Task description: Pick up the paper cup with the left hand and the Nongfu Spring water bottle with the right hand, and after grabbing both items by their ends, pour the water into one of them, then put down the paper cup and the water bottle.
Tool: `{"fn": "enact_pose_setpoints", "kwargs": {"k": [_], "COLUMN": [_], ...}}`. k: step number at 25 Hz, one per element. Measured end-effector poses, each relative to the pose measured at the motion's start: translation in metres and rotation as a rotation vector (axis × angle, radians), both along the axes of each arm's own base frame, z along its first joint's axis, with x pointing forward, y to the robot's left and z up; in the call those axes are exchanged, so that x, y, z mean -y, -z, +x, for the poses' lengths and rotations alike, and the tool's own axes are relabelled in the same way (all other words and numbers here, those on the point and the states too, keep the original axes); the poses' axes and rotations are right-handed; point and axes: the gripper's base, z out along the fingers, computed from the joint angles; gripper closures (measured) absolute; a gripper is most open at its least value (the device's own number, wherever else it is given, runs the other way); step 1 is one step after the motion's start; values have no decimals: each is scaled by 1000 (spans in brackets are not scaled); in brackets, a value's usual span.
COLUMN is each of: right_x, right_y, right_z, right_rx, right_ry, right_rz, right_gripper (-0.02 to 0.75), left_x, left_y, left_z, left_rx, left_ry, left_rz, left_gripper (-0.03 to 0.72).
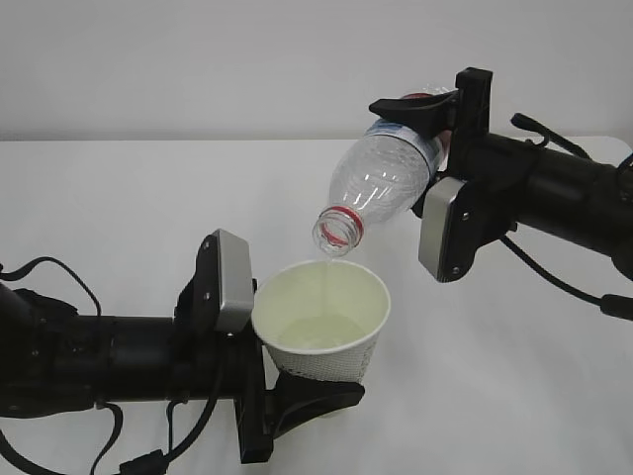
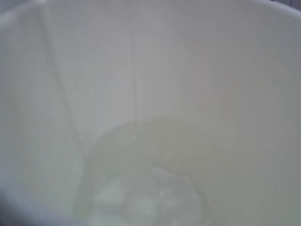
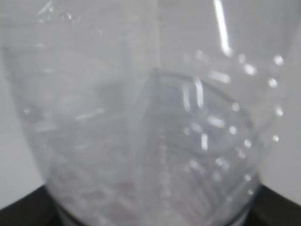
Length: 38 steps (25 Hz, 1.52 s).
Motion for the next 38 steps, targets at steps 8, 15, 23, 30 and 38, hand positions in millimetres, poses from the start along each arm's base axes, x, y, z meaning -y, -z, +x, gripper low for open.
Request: {"fn": "enact_pose_setpoints", "kwargs": {"k": [8,15,23,30,38], "right_x": [0,-1,-1,0,0], "right_y": [0,-2,-2,-2,-2], "right_z": [0,-1,-1,0,0], "right_rx": [2,13,16,16,16], "right_ry": [-1,-8,-10,-7,-5], "right_rz": [2,14,18,20,20], "right_gripper": [247,247,247,247,247], "left_x": [0,0,0,0,0], "left_y": [0,0,0,0,0], "left_z": [0,0,0,1,1], "left_rx": [0,0,0,-1,-1], "left_ry": [0,0,0,-9,-9], "left_rz": [0,0,0,-2,-2], "left_gripper": [179,179,179,179,179]}}
